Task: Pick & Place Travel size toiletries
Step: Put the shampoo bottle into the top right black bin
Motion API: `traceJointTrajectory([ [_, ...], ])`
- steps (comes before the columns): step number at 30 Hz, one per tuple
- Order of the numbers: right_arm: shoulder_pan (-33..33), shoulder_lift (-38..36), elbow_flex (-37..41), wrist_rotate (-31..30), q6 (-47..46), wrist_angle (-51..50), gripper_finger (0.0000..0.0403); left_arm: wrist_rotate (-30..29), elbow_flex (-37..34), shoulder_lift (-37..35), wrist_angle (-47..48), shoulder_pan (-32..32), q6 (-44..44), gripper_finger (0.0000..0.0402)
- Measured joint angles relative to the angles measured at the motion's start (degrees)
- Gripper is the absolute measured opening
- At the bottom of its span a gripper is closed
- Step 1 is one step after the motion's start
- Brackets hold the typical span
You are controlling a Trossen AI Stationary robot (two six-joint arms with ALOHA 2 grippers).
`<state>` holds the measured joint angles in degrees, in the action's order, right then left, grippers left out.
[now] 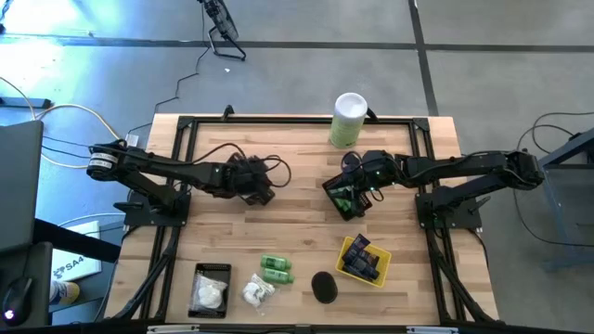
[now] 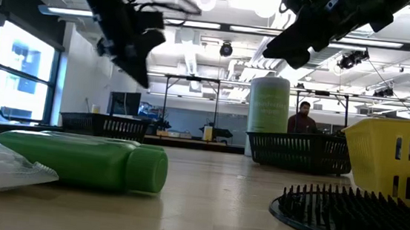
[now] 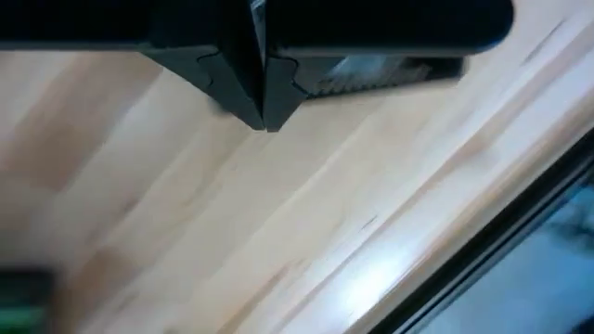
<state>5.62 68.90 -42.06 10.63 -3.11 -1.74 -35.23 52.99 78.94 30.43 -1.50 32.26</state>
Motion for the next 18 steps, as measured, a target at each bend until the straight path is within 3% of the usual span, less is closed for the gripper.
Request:
traceJointTrajectory([
  [8,0.0,0.0,0.0,0.0,-1.8,0.0,0.0100,8.9,-0.1,0.0,-15.2,-1.0,-11.5,0.0000],
  [14,0.0,0.0,0.0,0.0,-1.8,1.5,0.0100,8.6,-0.1,0.0,-20.3,-5.4,-15.3,0.0000],
  [18,0.0,0.0,0.0,0.0,-1.8,2.2,0.0100,4.6,-0.1,0.0,-20.4,-9.1,-15.1,0.0000],
])
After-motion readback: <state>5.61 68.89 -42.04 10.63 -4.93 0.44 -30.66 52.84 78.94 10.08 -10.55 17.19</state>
